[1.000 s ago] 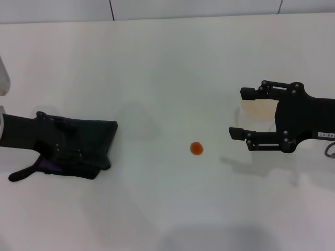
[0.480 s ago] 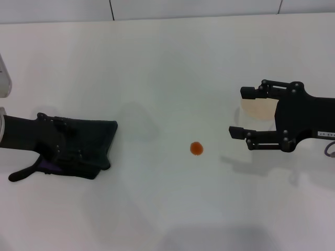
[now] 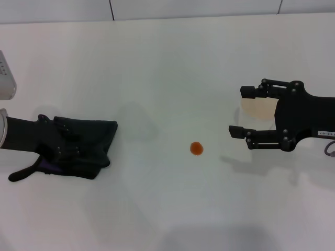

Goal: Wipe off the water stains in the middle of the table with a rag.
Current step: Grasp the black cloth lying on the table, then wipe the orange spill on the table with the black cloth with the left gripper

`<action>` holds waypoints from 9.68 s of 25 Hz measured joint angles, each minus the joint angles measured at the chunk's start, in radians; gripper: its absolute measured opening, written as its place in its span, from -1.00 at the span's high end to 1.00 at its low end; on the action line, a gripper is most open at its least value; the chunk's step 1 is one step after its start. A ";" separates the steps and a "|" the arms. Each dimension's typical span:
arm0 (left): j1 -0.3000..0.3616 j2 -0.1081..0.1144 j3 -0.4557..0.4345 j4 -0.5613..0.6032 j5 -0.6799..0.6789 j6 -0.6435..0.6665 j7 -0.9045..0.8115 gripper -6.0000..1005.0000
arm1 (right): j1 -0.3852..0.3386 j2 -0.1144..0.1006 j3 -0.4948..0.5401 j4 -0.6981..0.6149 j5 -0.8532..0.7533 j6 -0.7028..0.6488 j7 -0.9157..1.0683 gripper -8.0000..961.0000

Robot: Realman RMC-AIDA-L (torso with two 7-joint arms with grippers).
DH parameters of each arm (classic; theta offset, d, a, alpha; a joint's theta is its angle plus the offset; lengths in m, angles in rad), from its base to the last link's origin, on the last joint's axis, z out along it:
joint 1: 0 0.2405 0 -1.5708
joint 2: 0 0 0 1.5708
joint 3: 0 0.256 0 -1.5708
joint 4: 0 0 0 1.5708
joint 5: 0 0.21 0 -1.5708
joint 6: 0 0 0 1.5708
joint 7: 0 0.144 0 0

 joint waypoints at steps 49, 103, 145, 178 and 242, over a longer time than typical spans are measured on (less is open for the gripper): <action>-0.107 0.015 -0.006 -0.099 -0.026 -0.001 0.005 0.96 | -0.006 0.000 -0.012 -0.001 0.011 -0.003 -0.002 -0.66; -0.352 -0.024 0.276 -0.241 -0.289 0.002 0.158 0.96 | 0.012 0.000 -0.009 -0.003 0.012 0.014 -0.006 -0.66; -0.271 -0.016 0.498 -0.324 -0.279 -0.373 0.105 0.96 | 0.011 0.000 -0.018 0.008 0.023 0.014 -0.008 -0.66; -0.254 -0.014 0.336 -0.313 -0.216 -0.374 0.121 0.91 | 0.012 0.000 -0.021 0.014 0.023 0.018 -0.017 -0.66; -0.262 -0.015 0.614 -0.371 -0.463 -0.477 0.176 0.82 | 0.004 0.000 -0.037 0.017 0.035 0.022 -0.020 -0.66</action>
